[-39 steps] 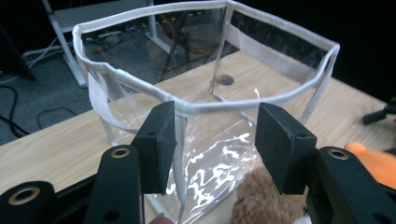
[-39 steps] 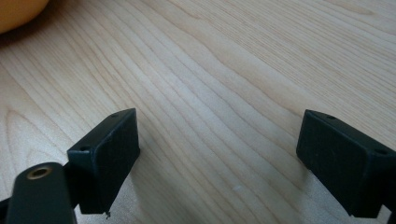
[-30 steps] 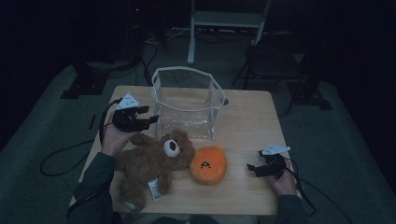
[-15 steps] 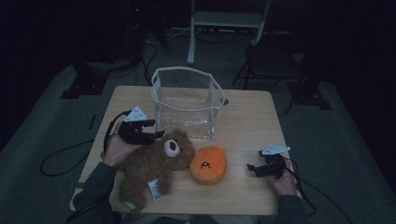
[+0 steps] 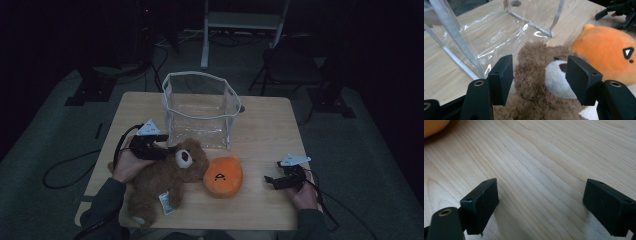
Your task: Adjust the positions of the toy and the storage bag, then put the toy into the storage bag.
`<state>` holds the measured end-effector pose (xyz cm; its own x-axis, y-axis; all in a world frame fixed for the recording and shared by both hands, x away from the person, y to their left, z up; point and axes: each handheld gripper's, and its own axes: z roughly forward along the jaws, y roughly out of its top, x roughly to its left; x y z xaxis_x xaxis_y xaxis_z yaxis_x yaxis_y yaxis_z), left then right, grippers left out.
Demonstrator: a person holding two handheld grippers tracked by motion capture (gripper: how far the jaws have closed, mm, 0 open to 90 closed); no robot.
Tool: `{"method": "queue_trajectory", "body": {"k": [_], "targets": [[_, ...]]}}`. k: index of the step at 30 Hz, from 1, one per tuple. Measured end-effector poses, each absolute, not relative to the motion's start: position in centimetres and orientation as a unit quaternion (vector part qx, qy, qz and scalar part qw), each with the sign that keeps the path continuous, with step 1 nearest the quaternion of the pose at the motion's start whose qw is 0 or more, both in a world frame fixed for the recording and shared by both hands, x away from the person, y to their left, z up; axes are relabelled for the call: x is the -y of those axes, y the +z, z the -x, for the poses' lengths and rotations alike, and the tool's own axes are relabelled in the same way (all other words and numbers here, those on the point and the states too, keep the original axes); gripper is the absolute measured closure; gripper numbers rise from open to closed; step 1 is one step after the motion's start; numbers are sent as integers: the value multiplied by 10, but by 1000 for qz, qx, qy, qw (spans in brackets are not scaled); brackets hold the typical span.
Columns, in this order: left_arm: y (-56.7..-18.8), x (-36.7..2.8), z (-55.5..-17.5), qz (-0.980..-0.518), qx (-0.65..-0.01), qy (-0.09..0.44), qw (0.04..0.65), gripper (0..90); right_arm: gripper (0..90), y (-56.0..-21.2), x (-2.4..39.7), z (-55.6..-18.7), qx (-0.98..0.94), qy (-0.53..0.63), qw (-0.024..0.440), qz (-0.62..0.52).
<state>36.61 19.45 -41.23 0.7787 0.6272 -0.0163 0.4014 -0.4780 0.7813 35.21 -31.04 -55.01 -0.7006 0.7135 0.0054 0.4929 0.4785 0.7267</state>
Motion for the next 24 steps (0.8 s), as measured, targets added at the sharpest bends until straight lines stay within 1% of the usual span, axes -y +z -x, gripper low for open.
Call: {"method": "queue_trajectory", "body": {"k": [14, 20, 24], "targets": [[-430, -196, -369, -860, -301, 123, 393, 388, 125, -550, 310, -352, -847, 365, 151, -356], [-430, -195, -366, -862, -292, 126, 395, 366, 125, -550, 310, -352, -847, 366, 151, -356], [-430, -193, -363, -862, -281, 127, 402, 333, 125, -550, 310, -352, -847, 365, 151, -356]]}}
